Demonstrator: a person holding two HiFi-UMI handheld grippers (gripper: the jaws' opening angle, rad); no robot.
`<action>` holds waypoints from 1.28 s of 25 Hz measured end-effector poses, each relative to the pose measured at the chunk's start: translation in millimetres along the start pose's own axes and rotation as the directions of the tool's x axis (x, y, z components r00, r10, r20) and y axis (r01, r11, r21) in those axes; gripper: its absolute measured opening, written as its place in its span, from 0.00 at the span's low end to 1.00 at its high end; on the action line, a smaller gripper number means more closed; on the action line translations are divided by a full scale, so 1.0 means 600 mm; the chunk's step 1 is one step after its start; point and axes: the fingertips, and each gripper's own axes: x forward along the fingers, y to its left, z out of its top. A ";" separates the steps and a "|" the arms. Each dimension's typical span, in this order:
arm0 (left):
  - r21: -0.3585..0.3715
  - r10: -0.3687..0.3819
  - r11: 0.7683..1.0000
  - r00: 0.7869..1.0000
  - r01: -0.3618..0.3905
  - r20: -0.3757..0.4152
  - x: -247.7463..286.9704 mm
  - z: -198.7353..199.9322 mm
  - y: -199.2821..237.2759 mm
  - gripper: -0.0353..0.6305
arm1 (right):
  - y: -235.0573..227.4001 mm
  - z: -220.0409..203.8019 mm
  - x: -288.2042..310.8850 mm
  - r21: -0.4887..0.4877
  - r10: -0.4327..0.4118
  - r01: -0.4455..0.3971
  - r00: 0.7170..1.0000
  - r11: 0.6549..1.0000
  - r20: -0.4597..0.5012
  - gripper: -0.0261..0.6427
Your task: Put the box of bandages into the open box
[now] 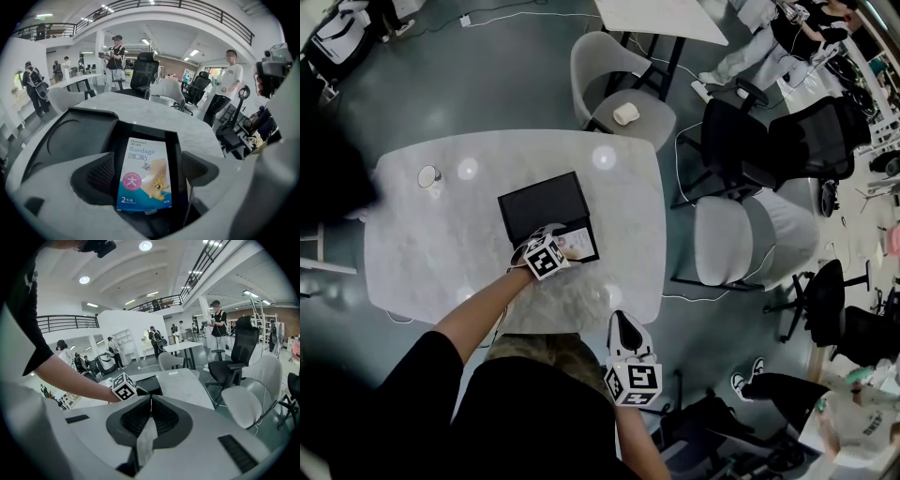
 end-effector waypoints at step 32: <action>-0.538 0.520 0.823 0.619 -0.181 0.588 -0.613 0.056 -0.175 0.09 | 0.136 0.127 -0.045 -0.120 0.103 -0.076 0.965 0.990 0.240 0.06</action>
